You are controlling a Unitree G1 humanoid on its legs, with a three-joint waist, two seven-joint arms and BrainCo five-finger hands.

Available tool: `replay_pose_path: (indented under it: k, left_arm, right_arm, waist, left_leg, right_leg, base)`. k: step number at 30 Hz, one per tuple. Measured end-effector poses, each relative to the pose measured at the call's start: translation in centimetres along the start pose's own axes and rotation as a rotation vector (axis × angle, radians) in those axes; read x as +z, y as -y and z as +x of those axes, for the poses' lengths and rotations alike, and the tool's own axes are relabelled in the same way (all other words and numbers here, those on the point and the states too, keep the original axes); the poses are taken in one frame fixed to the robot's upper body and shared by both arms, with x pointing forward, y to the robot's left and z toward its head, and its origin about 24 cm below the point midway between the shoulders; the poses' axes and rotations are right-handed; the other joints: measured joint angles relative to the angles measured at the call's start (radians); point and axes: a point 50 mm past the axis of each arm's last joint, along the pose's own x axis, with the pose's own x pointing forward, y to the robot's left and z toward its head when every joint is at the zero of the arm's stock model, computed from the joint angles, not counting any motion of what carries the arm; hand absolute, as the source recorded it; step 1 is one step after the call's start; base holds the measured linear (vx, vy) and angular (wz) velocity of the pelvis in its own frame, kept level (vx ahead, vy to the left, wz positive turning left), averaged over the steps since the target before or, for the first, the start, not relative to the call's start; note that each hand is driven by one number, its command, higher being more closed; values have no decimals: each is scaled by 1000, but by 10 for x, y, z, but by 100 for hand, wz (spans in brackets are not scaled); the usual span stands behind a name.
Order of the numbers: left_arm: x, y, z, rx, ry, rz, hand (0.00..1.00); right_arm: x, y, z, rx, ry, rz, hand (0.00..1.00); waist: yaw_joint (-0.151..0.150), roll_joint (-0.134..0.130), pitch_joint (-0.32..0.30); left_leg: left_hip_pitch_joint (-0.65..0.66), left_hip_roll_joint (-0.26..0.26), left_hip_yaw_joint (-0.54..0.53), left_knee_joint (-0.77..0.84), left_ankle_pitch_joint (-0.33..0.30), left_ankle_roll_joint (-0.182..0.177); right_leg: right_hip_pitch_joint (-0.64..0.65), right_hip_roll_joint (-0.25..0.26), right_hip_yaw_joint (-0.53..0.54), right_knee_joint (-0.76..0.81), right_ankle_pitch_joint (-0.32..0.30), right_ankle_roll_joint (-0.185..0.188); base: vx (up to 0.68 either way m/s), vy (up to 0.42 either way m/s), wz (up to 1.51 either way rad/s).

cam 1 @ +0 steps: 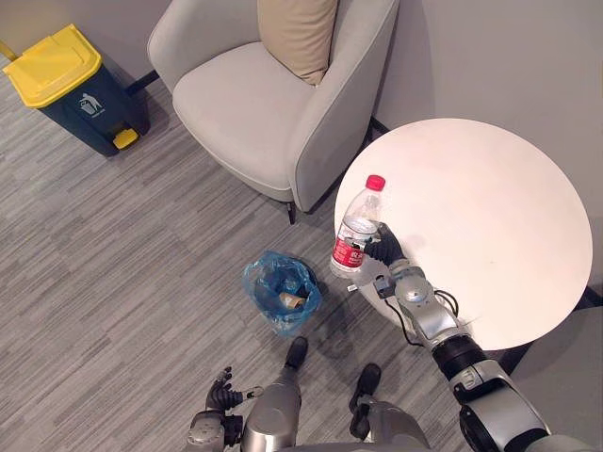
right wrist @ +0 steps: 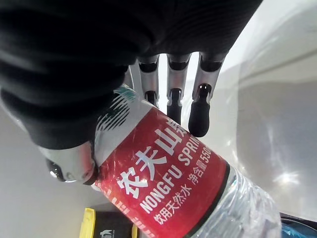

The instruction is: Gather rubbish on tea table into small bin, then transfer packed bag to large trash can.

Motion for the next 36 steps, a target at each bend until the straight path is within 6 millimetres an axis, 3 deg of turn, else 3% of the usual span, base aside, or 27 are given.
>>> replay_pose_path:
  k: [9,14,22,25,31,36]
  left_arm:
    - [-1,-1,0,-3,-14,1,0]
    - [-4,-1,0,-3,-26,5,0]
    - [-14,-3,-5,-12,-56,0,0]
    - [-24,-5,-9,-6,-86,-2,0]
    - [-35,-6,-13,-4,-124,-3,0]
    - [-43,-2,-16,-4,-154,-26,0]
  right_arm:
    - [-8,3,-45,-43,38,97,100]
    - [-11,4,-63,-52,40,128,100]
    - [-2,3,-78,-53,98,156,100]
    - [-4,1,-80,-55,89,169,100]
    - [-10,-2,-87,-56,62,168,100]
    - [-10,6,-92,-74,76,164,100]
  waist:
    - [-27,-1,-2]
    - [-45,-5,-37]
    - [-61,-14,-99]
    - [-78,-14,-122]
    - [-80,-12,-152]
    - [-80,10,-165]
  left_leg:
    - [51,5,27,-15,0,0]
    - [61,6,31,-18,0,0]
    - [108,8,57,-21,-1,0]
    - [121,9,64,-21,-2,1]
    - [142,21,83,-21,-2,0]
    - [172,26,82,-22,-5,-3]
  right_leg:
    - [34,0,22,0,-2,3]
    - [39,1,30,0,-2,3]
    - [76,1,51,-1,-2,4]
    - [86,3,60,-3,-2,4]
    - [103,16,83,-18,7,8]
    - [141,21,81,-25,6,7]
  base:
    - [-12,9,-6]
    - [-10,3,-4]
    - [-20,6,-7]
    - [-39,3,-8]
    - [-33,-12,-11]
    - [-46,-24,2]
